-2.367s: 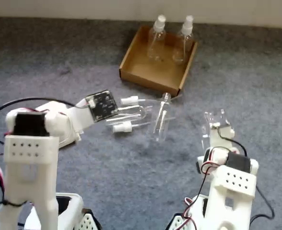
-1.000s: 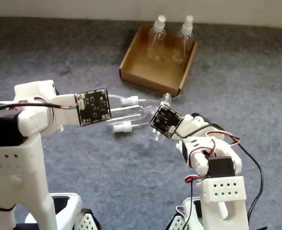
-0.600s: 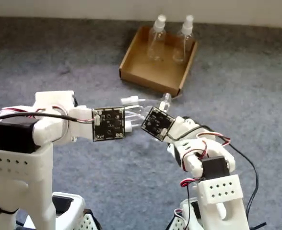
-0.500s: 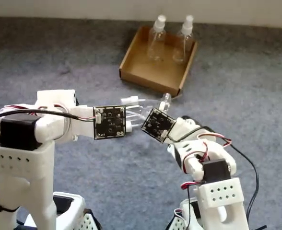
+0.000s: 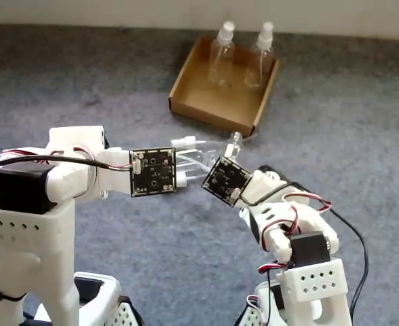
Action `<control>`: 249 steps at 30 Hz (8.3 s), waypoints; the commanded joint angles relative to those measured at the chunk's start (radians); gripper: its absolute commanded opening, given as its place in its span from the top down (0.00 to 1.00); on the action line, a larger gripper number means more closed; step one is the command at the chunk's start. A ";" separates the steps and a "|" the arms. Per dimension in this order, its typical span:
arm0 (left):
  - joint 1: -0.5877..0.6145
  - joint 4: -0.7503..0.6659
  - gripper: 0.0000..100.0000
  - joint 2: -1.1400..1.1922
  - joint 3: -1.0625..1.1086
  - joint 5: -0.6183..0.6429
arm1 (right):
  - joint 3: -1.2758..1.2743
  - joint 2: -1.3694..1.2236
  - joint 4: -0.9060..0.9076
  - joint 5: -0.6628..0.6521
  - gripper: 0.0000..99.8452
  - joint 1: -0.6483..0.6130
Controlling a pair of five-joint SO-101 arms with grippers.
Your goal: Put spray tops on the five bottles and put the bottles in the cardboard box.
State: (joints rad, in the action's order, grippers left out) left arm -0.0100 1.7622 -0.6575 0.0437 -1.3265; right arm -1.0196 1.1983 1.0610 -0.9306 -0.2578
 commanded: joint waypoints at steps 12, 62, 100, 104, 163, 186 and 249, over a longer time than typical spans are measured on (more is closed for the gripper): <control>0.067 -0.002 1.00 0.007 -0.090 -0.038 | 0.056 0.018 0.022 0.011 1.00 0.015; -0.437 -0.023 1.00 0.022 -0.019 0.184 | 0.136 0.008 0.081 0.106 1.00 -0.134; -0.661 -0.029 0.99 0.331 -0.162 0.166 | 0.101 0.016 0.025 0.149 1.00 -0.237; -0.651 -0.026 0.95 0.329 -0.205 0.166 | 0.101 0.018 0.019 0.149 1.00 -0.242; -0.234 -0.054 0.77 0.337 -0.987 1.155 | -0.549 0.622 -0.524 0.901 1.00 -0.022; -0.501 -0.344 0.81 0.325 -0.360 1.476 | -0.441 0.622 -0.444 0.856 1.00 -0.249; -0.512 -0.207 0.81 0.163 -0.412 1.384 | -0.260 0.621 -0.266 0.790 1.00 -0.260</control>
State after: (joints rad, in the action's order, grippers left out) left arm -0.5224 1.5581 -0.4457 -0.3982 0.0698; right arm -1.3709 1.8136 0.8232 -0.1404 -0.5171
